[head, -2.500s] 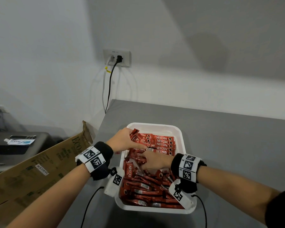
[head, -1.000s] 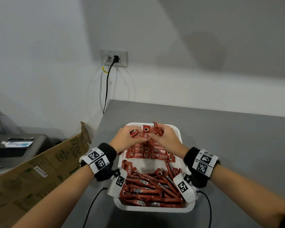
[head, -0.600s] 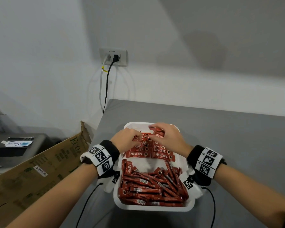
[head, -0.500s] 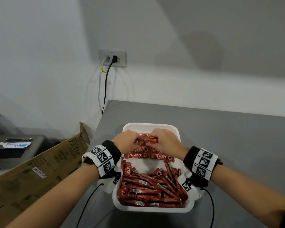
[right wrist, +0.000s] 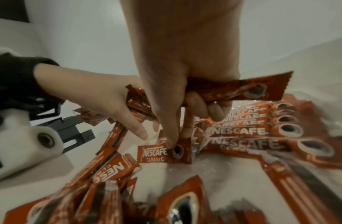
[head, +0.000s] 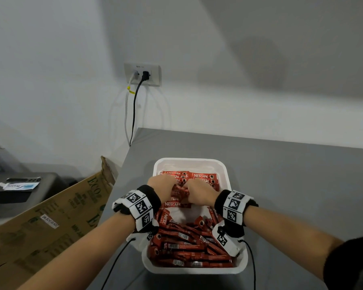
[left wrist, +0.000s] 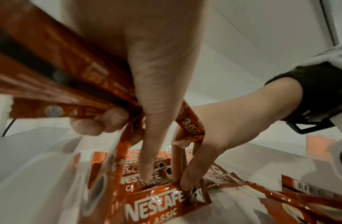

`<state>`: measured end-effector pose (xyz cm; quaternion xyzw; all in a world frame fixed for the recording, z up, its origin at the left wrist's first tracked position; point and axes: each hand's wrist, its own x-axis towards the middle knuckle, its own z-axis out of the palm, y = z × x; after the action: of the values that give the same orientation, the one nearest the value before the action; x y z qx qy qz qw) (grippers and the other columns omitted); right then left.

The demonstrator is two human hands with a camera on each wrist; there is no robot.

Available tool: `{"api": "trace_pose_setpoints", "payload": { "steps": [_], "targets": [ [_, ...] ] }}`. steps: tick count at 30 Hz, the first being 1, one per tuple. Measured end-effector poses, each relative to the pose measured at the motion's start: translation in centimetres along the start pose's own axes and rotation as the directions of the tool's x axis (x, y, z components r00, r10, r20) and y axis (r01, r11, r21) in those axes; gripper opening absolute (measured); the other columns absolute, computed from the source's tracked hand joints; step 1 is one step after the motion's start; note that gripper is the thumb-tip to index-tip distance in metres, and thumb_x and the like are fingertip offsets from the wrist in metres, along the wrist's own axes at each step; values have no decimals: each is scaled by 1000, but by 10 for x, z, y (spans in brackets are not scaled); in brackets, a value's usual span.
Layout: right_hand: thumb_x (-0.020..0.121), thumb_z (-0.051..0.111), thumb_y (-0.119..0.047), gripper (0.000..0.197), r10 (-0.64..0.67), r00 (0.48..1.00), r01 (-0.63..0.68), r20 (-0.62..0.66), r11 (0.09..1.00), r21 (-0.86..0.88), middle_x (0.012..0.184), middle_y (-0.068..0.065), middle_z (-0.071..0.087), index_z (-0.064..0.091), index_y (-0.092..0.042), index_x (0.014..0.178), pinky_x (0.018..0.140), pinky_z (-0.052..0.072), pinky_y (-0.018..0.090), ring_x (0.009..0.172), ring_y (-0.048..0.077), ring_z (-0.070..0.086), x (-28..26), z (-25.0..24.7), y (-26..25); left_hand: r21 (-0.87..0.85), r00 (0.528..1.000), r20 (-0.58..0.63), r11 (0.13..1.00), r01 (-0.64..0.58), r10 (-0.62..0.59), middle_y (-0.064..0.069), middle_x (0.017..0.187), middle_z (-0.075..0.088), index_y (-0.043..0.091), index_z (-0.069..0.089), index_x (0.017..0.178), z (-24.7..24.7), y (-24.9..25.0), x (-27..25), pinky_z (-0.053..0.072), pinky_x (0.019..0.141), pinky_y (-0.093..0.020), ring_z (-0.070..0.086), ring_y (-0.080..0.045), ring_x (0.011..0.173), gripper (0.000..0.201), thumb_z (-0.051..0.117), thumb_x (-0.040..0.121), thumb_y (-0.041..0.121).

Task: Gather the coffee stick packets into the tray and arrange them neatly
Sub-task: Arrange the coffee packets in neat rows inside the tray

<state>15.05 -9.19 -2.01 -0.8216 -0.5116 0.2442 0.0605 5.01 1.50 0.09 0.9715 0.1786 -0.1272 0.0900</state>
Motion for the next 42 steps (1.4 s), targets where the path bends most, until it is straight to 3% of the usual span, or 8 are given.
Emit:
{"api": "trace_pose_setpoints", "payload": {
  "steps": [4,7,9,14,18,26,36,42],
  "targets": [
    [84,68,-20,16,-10,999,10,-41,1000,14,86,10,69,67,-4,86,67,53,33,72,23,61,6,2,-2,-69,996,-45,995,73,-77,-4,104,62,13,60,104,-2,-6,-2,50,75,-28,62,-23,92,19,49,88,8],
    [84,68,-21,18,-6,999,6,-39,1000,3,89,10,69,66,-3,89,65,48,30,71,21,58,9,2,-3,-165,990,-70,980,113,-126,-4,98,63,17,55,86,-6,-12,-4,52,77,-30,62,-23,87,12,48,86,7],
    [84,69,-24,22,-5,999,4,-43,1000,-11,93,8,69,66,-5,93,69,51,31,77,23,62,9,3,-4,-217,985,-86,968,128,-150,-2,92,59,23,47,72,-7,-15,-5,50,74,-29,58,-21,81,22,49,84,5],
    [76,76,-36,36,-14,999,14,-30,1000,6,93,3,70,67,-9,98,78,54,33,84,20,66,6,6,-5,-270,978,-121,954,133,-170,1,84,55,27,44,63,-9,-15,-7,41,64,-25,53,-18,74,30,48,82,3],
    [70,80,-39,45,-18,1000,17,-9,997,-70,95,4,71,67,-9,101,79,55,34,86,22,66,2,11,-8,-282,975,-129,949,140,-182,0,83,55,26,45,62,-9,-17,-7,42,64,-26,55,-19,75,29,49,82,5],
    [74,78,-37,41,-39,998,36,-43,997,-73,94,5,71,68,-10,102,79,55,35,86,22,66,4,11,-15,-302,967,-152,941,152,-205,4,81,54,27,48,66,-12,-20,-8,44,65,-25,58,-18,76,27,52,82,6],
    [75,77,-33,33,-26,998,21,-60,996,-84,94,3,70,67,-12,99,71,47,26,86,21,65,8,9,-14,-306,973,-141,943,132,-182,3,87,56,23,54,78,-13,-20,-10,45,67,-24,59,-17,80,13,61,83,13],
    [74,76,-40,39,-77,995,68,-70,991,-113,91,-1,68,65,-14,100,70,48,27,83,19,63,9,11,-16,-310,975,-135,942,129,-177,1,90,58,23,56,80,-14,-19,-10,48,69,-25,60,-18,81,15,55,84,9]
  ]
}}
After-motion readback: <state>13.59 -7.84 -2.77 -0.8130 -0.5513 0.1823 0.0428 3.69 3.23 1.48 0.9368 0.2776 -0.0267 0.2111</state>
